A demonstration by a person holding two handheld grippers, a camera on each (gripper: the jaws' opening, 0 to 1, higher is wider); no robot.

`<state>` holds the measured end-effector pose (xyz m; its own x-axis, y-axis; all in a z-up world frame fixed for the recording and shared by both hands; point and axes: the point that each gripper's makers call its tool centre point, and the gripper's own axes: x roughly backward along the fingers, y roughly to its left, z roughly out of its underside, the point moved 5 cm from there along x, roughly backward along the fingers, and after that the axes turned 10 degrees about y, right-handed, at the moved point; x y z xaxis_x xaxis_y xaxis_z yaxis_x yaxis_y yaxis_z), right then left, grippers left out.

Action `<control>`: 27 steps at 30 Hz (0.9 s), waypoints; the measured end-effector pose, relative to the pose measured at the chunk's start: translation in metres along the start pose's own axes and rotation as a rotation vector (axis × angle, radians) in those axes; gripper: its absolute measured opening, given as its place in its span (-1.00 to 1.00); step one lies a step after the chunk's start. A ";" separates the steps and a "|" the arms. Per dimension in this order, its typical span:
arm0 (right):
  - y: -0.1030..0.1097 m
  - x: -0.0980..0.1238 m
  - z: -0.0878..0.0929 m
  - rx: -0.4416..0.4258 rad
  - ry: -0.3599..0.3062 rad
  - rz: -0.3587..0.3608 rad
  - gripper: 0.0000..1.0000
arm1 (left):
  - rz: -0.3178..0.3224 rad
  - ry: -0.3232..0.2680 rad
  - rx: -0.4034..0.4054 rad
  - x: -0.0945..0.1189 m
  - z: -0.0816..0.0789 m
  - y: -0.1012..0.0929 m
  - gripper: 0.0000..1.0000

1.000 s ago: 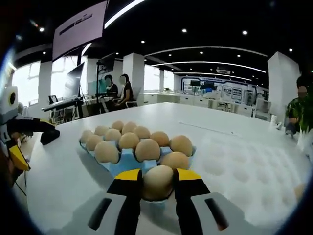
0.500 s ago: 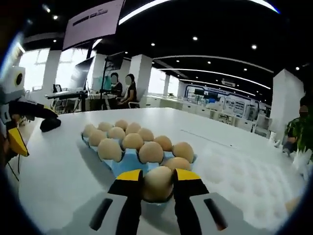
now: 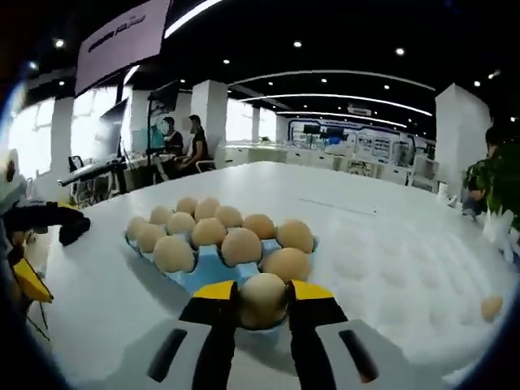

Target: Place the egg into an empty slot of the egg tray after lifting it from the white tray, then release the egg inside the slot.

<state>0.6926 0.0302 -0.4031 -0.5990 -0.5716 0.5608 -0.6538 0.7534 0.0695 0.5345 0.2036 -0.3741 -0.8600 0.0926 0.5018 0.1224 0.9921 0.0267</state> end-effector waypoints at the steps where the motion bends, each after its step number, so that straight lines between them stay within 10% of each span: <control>1: -0.003 0.000 -0.008 0.007 -0.050 0.009 -0.48 | 0.002 0.001 -0.004 0.000 0.000 0.000 1.00; 27: 0.008 0.008 -0.016 0.102 -0.132 -0.037 -0.50 | 0.003 0.002 -0.008 0.001 0.001 -0.001 1.00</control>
<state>0.6898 0.0369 -0.3846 -0.6250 -0.6410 0.4455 -0.7159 0.6982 0.0002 0.5330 0.2032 -0.3750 -0.8588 0.0952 0.5034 0.1288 0.9911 0.0323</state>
